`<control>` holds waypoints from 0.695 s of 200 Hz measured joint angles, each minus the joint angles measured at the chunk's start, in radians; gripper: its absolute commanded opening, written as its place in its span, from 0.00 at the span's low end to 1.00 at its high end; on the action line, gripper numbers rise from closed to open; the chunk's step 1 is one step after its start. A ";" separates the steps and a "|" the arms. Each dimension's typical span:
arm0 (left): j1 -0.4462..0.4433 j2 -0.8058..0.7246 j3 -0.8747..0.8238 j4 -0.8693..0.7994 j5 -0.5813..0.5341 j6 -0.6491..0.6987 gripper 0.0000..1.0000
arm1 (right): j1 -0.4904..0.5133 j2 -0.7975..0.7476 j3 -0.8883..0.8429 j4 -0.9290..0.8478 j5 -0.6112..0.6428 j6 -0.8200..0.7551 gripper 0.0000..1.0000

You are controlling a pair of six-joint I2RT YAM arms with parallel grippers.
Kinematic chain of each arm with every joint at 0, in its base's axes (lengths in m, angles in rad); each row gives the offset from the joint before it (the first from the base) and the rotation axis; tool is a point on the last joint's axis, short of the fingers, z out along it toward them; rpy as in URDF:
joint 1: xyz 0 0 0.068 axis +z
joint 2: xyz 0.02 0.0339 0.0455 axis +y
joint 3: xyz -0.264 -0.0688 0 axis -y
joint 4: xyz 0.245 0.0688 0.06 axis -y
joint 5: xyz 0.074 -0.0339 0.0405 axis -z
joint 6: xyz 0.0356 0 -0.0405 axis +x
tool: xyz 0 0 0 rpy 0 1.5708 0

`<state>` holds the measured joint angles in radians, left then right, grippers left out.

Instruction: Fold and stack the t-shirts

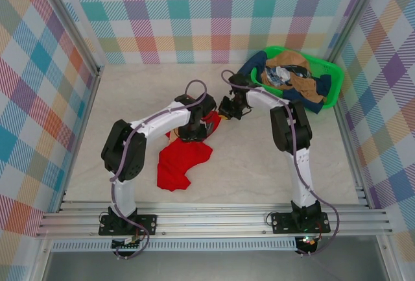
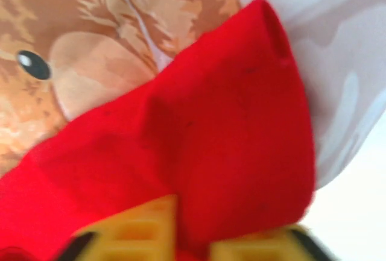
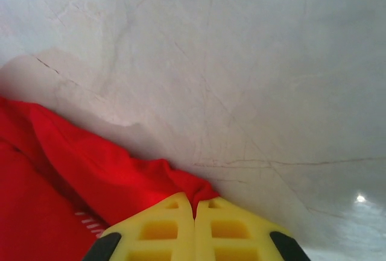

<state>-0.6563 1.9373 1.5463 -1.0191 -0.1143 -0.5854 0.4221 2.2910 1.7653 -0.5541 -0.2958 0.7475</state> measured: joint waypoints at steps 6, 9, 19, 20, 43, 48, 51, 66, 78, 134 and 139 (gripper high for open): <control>0.008 -0.005 -0.002 0.003 -0.015 -0.003 0.00 | 0.000 -0.004 0.002 -0.001 0.012 -0.002 0.00; 0.013 -0.008 -0.004 0.004 -0.021 -0.001 0.00 | 0.000 -0.006 0.003 -0.001 0.017 -0.003 0.00; 0.036 -0.029 -0.013 0.006 -0.043 -0.005 0.00 | -0.002 -0.025 0.010 -0.007 0.048 -0.013 0.00; 0.039 -0.033 -0.016 0.007 -0.045 -0.006 0.00 | -0.002 -0.026 0.010 -0.008 0.049 -0.014 0.00; 0.140 -0.156 -0.054 0.002 -0.095 -0.019 0.00 | -0.009 -0.109 0.050 -0.031 0.106 -0.039 0.00; 0.174 -0.199 -0.060 -0.001 -0.107 -0.026 0.00 | -0.013 -0.133 0.067 -0.034 0.120 -0.046 0.00; 0.190 -0.222 -0.063 -0.002 -0.114 -0.028 0.00 | -0.016 -0.145 0.076 -0.035 0.126 -0.048 0.00; 0.276 -0.353 -0.075 0.005 -0.139 -0.040 0.00 | -0.036 -0.215 0.119 -0.038 0.152 -0.056 0.00; 0.335 -0.454 -0.080 0.008 -0.151 -0.051 0.00 | -0.058 -0.267 0.153 -0.039 0.167 -0.062 0.00; 0.405 -0.629 -0.079 0.031 -0.176 -0.050 0.00 | -0.115 -0.306 0.293 -0.076 0.200 -0.106 0.00; 0.407 -0.629 -0.079 0.031 -0.175 -0.044 0.00 | -0.115 -0.306 0.292 -0.084 0.205 -0.106 0.00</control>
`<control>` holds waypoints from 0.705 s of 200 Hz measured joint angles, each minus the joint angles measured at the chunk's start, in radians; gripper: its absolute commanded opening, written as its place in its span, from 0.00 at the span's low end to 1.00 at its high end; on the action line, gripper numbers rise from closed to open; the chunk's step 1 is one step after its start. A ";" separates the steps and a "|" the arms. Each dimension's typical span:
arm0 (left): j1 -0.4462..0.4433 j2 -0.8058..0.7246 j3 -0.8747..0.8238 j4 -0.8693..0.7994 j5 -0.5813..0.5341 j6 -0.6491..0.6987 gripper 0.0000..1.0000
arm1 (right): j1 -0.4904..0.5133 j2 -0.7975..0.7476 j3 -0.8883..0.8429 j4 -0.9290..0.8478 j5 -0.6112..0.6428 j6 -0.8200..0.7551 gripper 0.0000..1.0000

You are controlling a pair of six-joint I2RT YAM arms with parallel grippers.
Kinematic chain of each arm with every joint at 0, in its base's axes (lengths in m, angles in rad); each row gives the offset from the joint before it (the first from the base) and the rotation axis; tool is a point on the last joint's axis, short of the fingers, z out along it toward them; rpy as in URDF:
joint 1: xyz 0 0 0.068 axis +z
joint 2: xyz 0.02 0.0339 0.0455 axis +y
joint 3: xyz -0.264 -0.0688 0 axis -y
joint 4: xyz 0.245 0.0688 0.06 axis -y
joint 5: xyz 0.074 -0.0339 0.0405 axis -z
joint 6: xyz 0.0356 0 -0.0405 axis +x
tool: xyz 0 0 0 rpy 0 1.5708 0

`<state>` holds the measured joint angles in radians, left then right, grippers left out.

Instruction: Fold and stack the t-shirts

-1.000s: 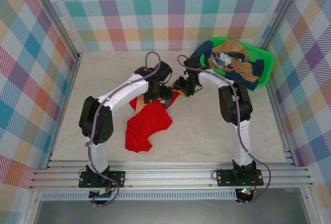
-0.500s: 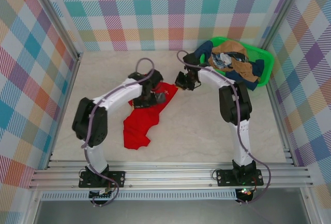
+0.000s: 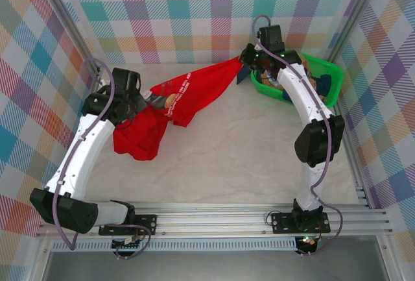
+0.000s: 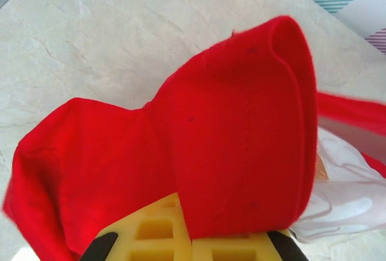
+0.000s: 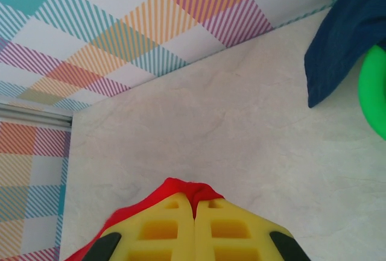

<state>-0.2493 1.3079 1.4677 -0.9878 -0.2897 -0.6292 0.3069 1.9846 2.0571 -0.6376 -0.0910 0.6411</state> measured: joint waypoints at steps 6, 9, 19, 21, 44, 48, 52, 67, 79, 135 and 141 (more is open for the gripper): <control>0.003 0.000 0.000 0.001 0.000 0.009 0.00 | 0.000 0.000 -0.003 -0.010 0.005 -0.002 0.00; 0.005 0.000 0.000 0.003 0.000 0.018 0.00 | 0.000 0.000 -0.009 -0.011 0.006 -0.003 0.00; 0.009 -0.001 0.000 0.012 0.005 0.037 0.01 | 0.002 -0.011 -0.035 -0.016 0.013 -0.004 0.00; 0.010 -0.001 0.000 0.015 0.006 0.044 0.02 | 0.002 -0.014 -0.042 -0.018 0.014 -0.005 0.00; 0.013 -0.002 -0.007 0.045 0.039 0.081 0.03 | 0.002 -0.064 -0.121 -0.036 0.031 -0.010 0.00; 0.013 -0.003 -0.013 0.053 0.050 0.085 0.01 | 0.000 -0.077 -0.134 -0.037 0.034 -0.011 0.00; 0.013 -0.004 -0.020 0.061 0.061 0.089 0.00 | 0.000 -0.085 -0.146 -0.037 0.035 -0.012 0.00; 0.013 -0.006 -0.059 0.093 0.115 0.092 0.00 | -0.005 -0.125 -0.180 -0.038 0.034 -0.013 0.00; 0.013 -0.003 -0.090 0.119 0.167 0.083 0.00 | -0.012 -0.139 -0.183 -0.031 0.014 -0.010 0.00; 0.081 0.397 0.413 0.105 0.280 0.061 0.00 | -0.048 0.068 0.276 0.019 -0.124 0.000 0.00; 0.094 0.449 0.509 0.100 0.277 0.060 0.00 | -0.051 0.103 0.358 0.023 -0.137 0.005 0.00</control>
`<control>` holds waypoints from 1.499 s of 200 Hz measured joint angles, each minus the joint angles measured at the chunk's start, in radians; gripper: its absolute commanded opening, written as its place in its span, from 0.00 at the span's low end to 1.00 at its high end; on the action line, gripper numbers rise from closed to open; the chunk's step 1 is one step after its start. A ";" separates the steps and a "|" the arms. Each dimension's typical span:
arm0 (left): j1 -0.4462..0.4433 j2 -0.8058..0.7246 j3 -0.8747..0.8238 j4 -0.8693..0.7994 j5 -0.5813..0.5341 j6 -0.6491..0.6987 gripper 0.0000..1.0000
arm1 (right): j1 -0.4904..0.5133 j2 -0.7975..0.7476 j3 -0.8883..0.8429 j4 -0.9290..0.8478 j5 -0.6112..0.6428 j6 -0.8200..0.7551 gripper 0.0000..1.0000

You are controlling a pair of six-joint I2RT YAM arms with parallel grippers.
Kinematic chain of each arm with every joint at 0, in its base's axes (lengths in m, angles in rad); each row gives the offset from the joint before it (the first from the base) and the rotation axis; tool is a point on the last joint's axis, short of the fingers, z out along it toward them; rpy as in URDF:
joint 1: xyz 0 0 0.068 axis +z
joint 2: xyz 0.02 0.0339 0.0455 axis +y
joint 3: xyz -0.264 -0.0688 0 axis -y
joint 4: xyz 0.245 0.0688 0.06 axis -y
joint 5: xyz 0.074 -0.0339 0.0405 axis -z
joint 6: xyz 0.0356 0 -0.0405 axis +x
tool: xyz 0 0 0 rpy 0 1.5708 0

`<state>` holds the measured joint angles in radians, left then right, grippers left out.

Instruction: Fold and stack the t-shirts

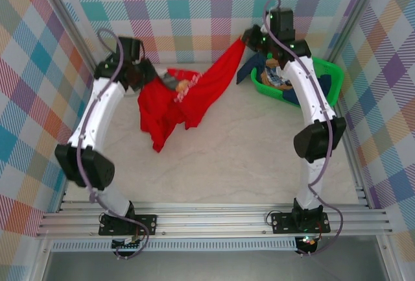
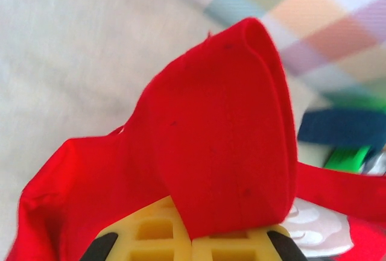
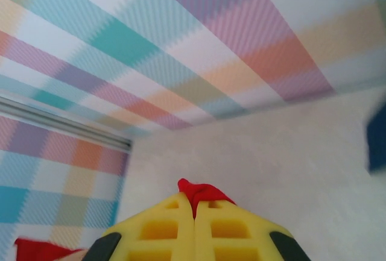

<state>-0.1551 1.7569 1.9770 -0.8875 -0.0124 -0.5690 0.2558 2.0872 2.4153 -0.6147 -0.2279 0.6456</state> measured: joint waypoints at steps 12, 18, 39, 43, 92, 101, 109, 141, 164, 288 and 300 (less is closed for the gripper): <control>0.021 0.093 0.206 -0.002 -0.004 0.001 0.00 | -0.009 0.065 0.161 0.015 -0.022 0.013 0.00; 0.027 0.128 0.298 -0.005 -0.006 0.001 0.00 | -0.016 0.093 0.235 0.026 -0.032 0.023 0.00; 0.024 0.144 0.477 0.008 -0.026 0.007 0.00 | -0.047 0.119 0.369 0.095 -0.078 0.068 0.00; 0.020 0.127 0.471 0.017 -0.036 0.009 0.00 | -0.053 0.116 0.377 0.111 -0.087 0.075 0.00; -0.169 -0.506 -0.479 0.183 -0.166 -0.061 0.59 | -0.059 -0.153 -0.059 0.249 -0.237 0.080 0.00; -0.166 -0.574 -0.638 0.147 -0.180 -0.107 0.61 | -0.038 -0.251 -0.259 0.270 -0.245 0.067 0.00; -0.160 -0.599 -0.742 0.107 -0.189 -0.146 0.61 | -0.019 -0.337 -0.440 0.282 -0.249 0.053 0.00; -0.153 -0.592 -0.929 -0.051 -0.190 -0.245 0.58 | 0.025 -0.590 -1.103 0.268 -0.228 0.027 0.00; -0.143 -0.586 -0.882 -0.055 -0.180 -0.283 0.60 | 0.016 -0.615 -1.384 0.225 -0.174 0.019 0.00; 0.119 0.489 0.151 -0.010 -0.184 -0.159 0.64 | -0.014 -0.571 -1.458 0.150 -0.019 -0.038 0.00; 0.146 0.554 0.220 0.008 -0.184 -0.159 0.63 | -0.014 -0.576 -1.458 0.150 -0.020 -0.038 0.00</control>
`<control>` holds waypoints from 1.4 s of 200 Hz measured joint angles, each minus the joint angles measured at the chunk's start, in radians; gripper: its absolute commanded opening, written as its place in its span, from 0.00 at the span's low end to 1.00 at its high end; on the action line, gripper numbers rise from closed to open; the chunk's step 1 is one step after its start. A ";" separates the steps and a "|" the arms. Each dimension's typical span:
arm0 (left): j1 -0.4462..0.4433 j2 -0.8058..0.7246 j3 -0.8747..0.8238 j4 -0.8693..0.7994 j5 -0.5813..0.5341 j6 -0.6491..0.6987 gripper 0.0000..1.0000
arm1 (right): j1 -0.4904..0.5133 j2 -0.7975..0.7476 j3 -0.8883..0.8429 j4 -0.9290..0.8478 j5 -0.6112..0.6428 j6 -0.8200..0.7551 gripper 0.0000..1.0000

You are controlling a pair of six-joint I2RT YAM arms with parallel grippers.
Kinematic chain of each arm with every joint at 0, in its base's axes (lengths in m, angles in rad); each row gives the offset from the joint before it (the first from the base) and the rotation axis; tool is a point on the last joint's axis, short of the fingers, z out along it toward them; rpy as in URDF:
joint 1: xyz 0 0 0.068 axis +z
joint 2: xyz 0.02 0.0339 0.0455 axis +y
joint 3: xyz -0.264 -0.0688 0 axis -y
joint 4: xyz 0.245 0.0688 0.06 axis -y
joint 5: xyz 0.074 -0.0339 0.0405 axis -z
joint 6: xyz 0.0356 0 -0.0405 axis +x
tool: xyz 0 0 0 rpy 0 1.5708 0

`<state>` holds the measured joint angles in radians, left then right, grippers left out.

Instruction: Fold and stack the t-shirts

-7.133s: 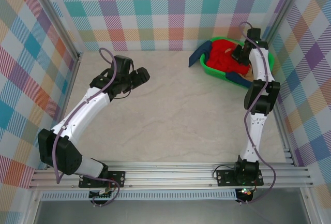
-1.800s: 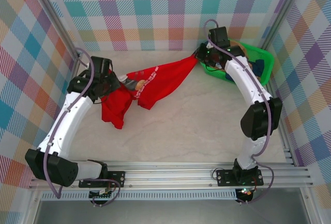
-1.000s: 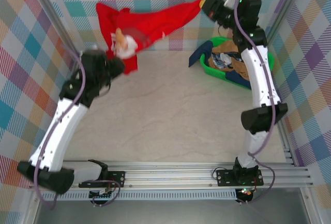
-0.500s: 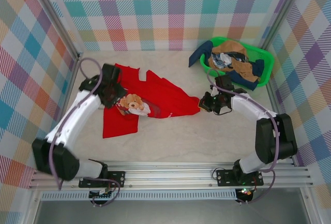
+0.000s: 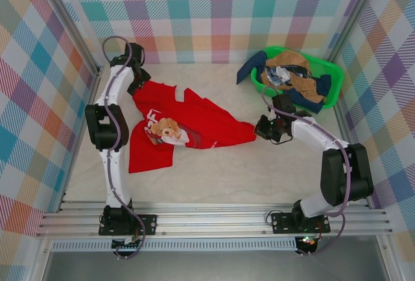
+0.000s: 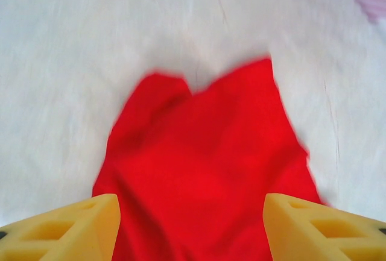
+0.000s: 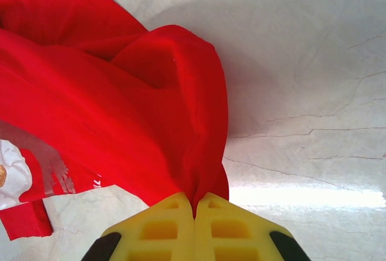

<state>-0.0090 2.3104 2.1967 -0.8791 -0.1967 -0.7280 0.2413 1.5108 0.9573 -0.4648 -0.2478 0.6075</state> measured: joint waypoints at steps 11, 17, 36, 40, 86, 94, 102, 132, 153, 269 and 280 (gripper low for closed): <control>0.023 0.060 0.064 0.019 0.000 0.004 0.63 | 0.000 -0.001 0.000 0.000 -0.004 0.001 0.00; 0.031 0.084 0.090 0.031 0.000 0.010 0.63 | 0.000 -0.001 0.000 0.000 -0.007 0.001 0.00; 0.040 0.145 0.138 0.096 0.005 0.041 0.60 | 0.000 -0.001 0.000 0.003 -0.019 0.001 0.00; 0.040 0.153 0.142 0.109 0.009 0.050 0.59 | 0.000 -0.001 0.000 0.003 -0.022 0.002 0.00; 0.037 0.297 0.249 0.256 0.075 0.124 0.56 | -0.007 -0.001 0.000 0.004 -0.036 0.006 0.00; 0.037 0.337 0.298 0.256 0.077 0.134 0.56 | -0.008 -0.001 0.000 0.004 -0.037 0.008 0.00; 0.037 0.375 0.343 0.257 0.081 0.145 0.56 | -0.010 -0.001 0.000 0.004 -0.039 0.010 0.00; 0.037 0.457 0.413 0.254 0.082 0.180 0.55 | -0.014 -0.001 0.000 0.003 -0.042 0.016 0.00; 0.037 0.463 0.426 0.258 0.084 0.196 0.46 | -0.018 -0.001 0.000 0.003 -0.049 0.021 0.00; 0.039 0.479 0.437 0.245 0.151 0.206 0.13 | -0.044 -0.005 0.000 0.003 -0.068 0.040 0.00; 0.039 0.479 0.437 0.240 0.159 0.205 0.04 | -0.046 -0.008 0.000 0.003 -0.068 0.042 0.00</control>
<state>0.0296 2.7895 2.6339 -0.6392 -0.0376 -0.5228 0.1951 1.5028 0.9573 -0.4618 -0.3157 0.6498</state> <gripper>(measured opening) 0.118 0.044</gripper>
